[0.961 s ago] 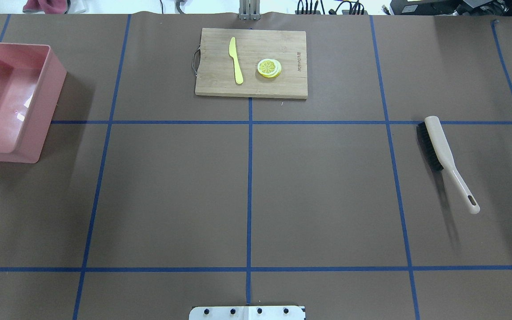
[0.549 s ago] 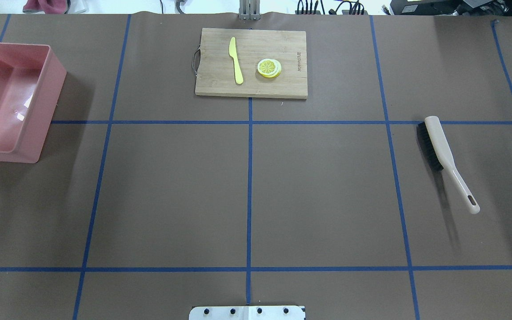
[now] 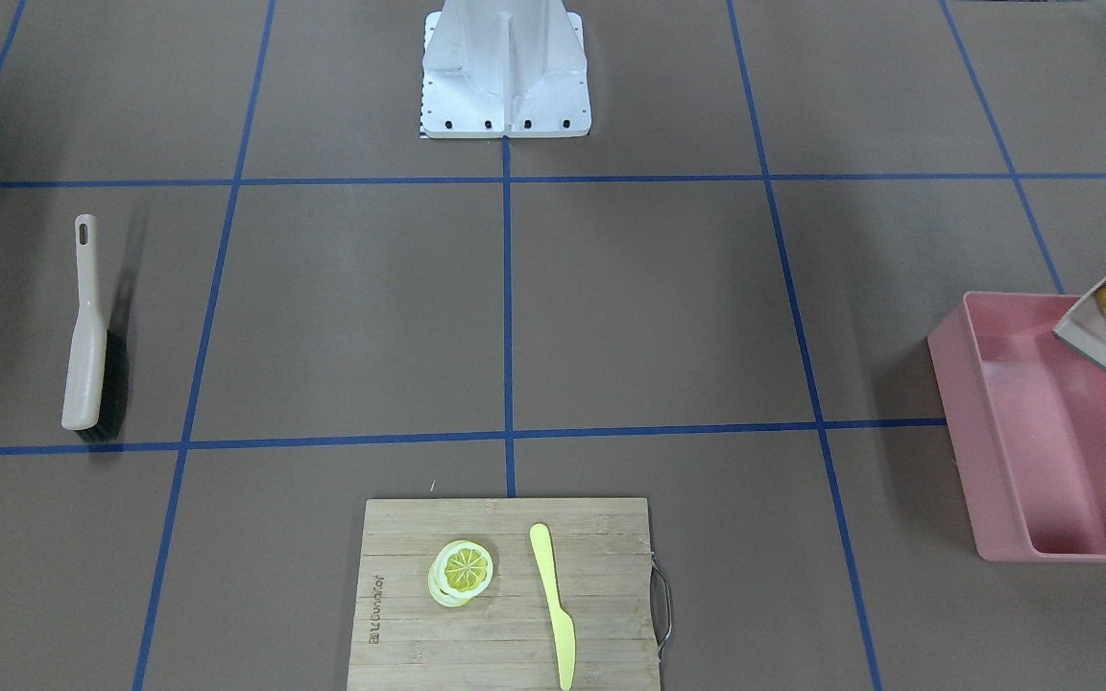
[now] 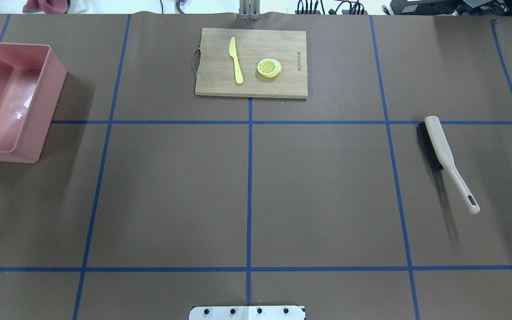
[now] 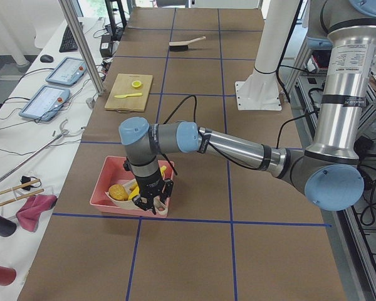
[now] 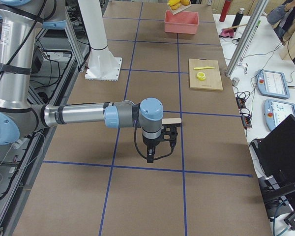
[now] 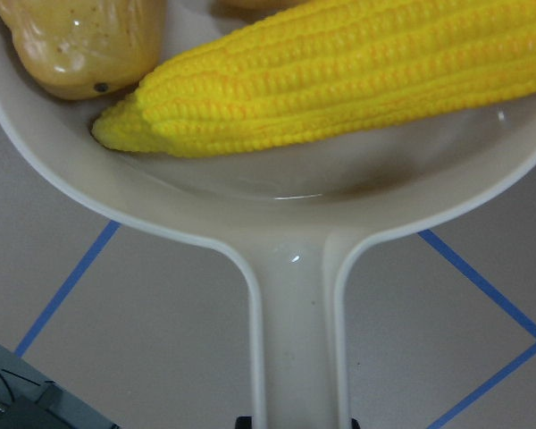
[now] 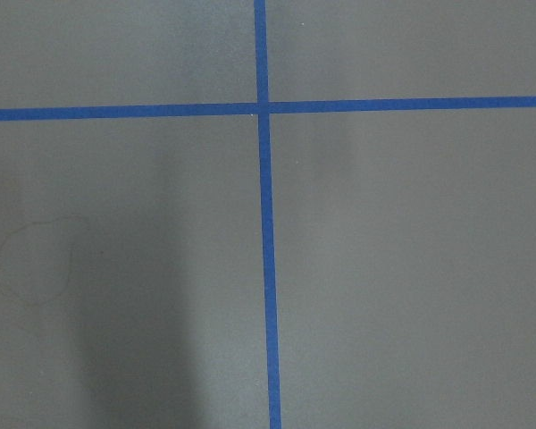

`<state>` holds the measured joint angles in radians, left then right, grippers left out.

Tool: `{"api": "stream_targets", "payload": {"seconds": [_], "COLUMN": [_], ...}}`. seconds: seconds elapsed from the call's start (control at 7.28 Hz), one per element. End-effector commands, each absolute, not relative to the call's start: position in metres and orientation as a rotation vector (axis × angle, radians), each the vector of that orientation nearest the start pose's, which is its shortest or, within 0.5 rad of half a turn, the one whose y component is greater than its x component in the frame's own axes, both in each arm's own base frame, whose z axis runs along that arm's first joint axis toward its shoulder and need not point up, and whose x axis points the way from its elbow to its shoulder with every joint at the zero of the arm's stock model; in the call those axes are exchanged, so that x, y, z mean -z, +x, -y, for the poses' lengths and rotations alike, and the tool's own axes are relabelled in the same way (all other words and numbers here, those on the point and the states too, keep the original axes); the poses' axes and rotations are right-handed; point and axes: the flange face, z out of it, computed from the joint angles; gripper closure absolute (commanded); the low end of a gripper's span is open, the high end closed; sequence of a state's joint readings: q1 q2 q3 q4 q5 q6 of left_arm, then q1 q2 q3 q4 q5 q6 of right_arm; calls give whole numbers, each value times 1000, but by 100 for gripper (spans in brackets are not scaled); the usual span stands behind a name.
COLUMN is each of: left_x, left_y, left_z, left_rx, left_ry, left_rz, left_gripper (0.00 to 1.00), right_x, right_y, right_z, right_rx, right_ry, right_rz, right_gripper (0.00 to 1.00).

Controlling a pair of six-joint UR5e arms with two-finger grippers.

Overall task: Sweep and dump trash into bin
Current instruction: 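Tip the dustpan over the pink bin with the left gripper to empty it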

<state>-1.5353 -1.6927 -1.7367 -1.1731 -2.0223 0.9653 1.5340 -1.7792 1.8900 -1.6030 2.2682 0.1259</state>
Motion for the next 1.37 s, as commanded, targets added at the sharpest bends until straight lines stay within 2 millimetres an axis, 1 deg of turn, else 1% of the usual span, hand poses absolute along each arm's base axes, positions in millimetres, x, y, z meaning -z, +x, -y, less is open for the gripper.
{"api": "stream_targets", "payload": {"seconds": [0.0, 0.14, 0.27, 0.41, 0.55, 0.96, 1.1, 1.24], "left_x": [-557, -564, -565, -565, -564, -561, -558, -546], "left_y": [-62, -57, -56, -40, -39, -41, -48, -82], "left_z": [534, 533, 532, 535, 532, 531, 530, 524], "left_rx": [-1034, -1089, -1149, -1200, -1209, -1210, -1214, -1152], "left_ry": [24, -45, -93, -130, -169, -166, -159, -135], "left_rz": [-327, -277, -229, -170, -160, -156, -156, -150], "left_gripper": [100, 100, 100, 100, 100, 100, 100, 100], "right_x": [-603, -603, -602, -602, -601, -599, -601, -601], "right_y": [55, 55, 55, 55, 56, 58, 58, 58], "right_z": [409, 410, 410, 410, 410, 408, 407, 407], "right_rx": [-58, -58, -57, -57, -56, -55, -57, -57], "right_ry": [20, 20, 22, 24, 27, 34, 31, 31], "right_rz": [697, 694, 693, 688, 684, 661, 661, 661], "right_gripper": [0, 0, 0, 0, 0, 0, 0, 0]}}
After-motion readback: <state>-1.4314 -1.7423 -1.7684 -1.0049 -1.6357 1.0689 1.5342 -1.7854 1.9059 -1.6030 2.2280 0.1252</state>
